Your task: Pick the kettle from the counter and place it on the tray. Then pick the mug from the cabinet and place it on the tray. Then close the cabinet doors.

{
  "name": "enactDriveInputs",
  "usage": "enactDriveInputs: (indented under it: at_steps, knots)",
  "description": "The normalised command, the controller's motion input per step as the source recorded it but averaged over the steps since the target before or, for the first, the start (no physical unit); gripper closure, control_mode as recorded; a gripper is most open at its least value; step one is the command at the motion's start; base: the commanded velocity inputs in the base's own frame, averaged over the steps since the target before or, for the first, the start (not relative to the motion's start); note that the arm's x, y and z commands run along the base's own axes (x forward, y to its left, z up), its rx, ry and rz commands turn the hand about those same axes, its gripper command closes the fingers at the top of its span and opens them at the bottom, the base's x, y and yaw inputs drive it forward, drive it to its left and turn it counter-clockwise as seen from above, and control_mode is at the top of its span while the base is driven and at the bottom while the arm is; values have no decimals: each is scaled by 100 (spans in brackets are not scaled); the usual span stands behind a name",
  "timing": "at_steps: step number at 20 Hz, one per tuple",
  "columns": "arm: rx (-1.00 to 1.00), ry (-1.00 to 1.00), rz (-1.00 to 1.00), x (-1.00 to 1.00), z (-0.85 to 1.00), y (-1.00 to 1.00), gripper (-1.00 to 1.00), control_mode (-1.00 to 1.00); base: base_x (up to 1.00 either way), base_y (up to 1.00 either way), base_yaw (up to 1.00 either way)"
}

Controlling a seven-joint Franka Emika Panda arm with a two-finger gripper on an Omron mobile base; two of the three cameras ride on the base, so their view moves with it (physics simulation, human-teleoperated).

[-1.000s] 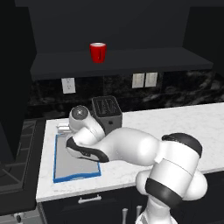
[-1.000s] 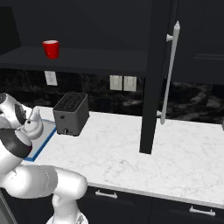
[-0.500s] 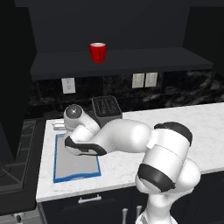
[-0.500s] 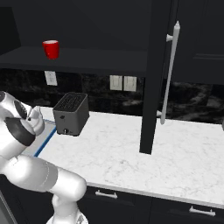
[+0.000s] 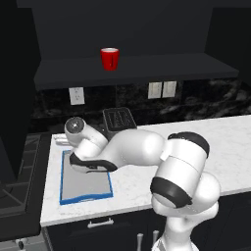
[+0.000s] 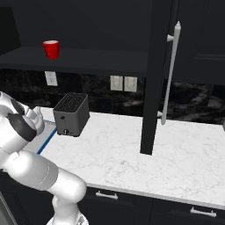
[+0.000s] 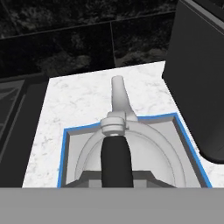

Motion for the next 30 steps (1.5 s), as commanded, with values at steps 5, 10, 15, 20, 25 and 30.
enactDriveInputs:
  at_steps: [5,10,15,20,25,30]
  knots:
    - [0,5,-7,0,-8,0,-100,-100,0,0,0]
    - [0,1,-3,0,-5,0,-100,-100,0,0,0]
    - [0,-1,0,-4,8,0,-100,-100,0,0,0]
    - [0,-2,0,-16,28,0,-100,-100,0,0,0]
    - [0,0,0,-28,27,0,-100,-100,0,0,0]
    - [1,0,-1,-40,25,-14,-100,-100,0,0,0]
